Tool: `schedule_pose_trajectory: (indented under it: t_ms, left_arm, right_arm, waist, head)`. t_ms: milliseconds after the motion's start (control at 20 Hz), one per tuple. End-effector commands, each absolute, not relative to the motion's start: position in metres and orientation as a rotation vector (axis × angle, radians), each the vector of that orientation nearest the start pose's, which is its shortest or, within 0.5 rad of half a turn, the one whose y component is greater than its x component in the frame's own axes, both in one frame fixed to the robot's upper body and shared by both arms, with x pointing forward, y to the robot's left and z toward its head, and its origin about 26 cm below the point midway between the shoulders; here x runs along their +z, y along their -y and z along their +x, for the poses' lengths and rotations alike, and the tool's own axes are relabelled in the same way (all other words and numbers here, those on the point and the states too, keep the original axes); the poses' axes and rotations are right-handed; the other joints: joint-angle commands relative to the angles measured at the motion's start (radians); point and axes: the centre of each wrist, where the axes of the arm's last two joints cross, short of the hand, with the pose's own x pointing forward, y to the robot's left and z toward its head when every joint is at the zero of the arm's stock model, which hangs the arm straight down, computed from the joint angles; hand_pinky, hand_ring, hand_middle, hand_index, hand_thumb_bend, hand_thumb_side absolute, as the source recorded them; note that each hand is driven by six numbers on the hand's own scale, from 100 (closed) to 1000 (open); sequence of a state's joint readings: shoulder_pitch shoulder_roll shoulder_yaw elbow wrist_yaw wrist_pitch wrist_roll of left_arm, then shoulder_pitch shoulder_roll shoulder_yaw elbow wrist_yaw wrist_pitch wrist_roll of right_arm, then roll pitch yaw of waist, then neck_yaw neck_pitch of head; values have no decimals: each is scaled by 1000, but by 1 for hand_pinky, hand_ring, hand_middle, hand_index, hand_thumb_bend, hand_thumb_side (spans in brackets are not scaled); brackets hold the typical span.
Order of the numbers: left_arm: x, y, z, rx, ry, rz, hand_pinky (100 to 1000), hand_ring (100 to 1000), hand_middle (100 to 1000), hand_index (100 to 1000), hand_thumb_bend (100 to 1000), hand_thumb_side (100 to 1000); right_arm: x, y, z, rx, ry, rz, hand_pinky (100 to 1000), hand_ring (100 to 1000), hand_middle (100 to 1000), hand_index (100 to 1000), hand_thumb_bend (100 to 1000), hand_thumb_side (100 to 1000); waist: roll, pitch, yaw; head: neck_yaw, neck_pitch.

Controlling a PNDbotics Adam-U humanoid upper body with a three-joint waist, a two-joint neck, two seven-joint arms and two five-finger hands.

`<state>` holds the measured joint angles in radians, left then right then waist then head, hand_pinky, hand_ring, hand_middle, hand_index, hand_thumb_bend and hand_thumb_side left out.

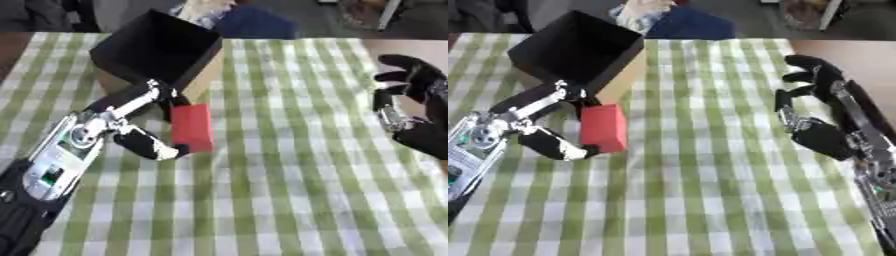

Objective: Pick up objects on the table and place them in the box.

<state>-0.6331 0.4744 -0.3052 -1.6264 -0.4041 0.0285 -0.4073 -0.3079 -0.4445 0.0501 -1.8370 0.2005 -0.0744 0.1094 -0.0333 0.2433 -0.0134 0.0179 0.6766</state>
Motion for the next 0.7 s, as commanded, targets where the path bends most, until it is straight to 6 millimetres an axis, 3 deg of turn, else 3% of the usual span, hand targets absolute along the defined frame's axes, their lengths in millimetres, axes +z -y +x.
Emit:
schedule_pose_trajectory:
  t_ms: [50,200,250,300,400,450,500,700]
  left_arm:
    - [235,-223,371,-1335,1887,479,739,538,479,652,414,153]
    - [254,-232,375,-1275,1922,564,743,542,479,652,415,152]
    - [260,-235,377,-1258,1932,586,743,544,481,653,347,182]
    - [265,-237,380,-1246,1938,604,744,545,480,653,420,154]
    - [273,-241,387,-1224,1939,645,744,546,479,652,422,153]
    - [277,-243,392,-1210,1936,670,746,548,479,652,361,178]
    - [281,-245,397,-1196,1934,690,746,548,479,652,426,153]
    - [281,-250,412,-1170,1931,725,745,550,480,653,434,150]
  right_arm:
    - [181,283,322,763,2121,-396,714,817,894,913,100,403]
    - [181,282,322,772,2120,-387,714,817,894,914,100,403]
    - [181,281,322,774,2120,-384,714,817,894,913,100,402]
    - [180,281,322,777,2121,-380,714,817,894,914,100,404]
    - [180,279,323,783,2120,-371,714,817,894,914,100,406]
    - [180,278,323,789,2120,-364,714,817,894,913,100,403]
    - [180,277,323,795,2119,-358,714,817,894,914,100,408]
    - [180,276,323,805,2119,-345,714,817,894,914,100,409]
  waist:
    - [1,-18,-1]
    - [2,-18,-9]
    - [3,-18,-12]
    - [3,-18,-16]
    - [3,-19,-24]
    - [3,-19,-29]
    - [4,-19,-34]
    - [4,-18,-44]
  head:
    - [-1,1]
    - [1,-3]
    - [3,-4]
    - [4,-5]
    - [7,-6]
    - [9,-6]
    - [12,-7]
    - [16,-8]
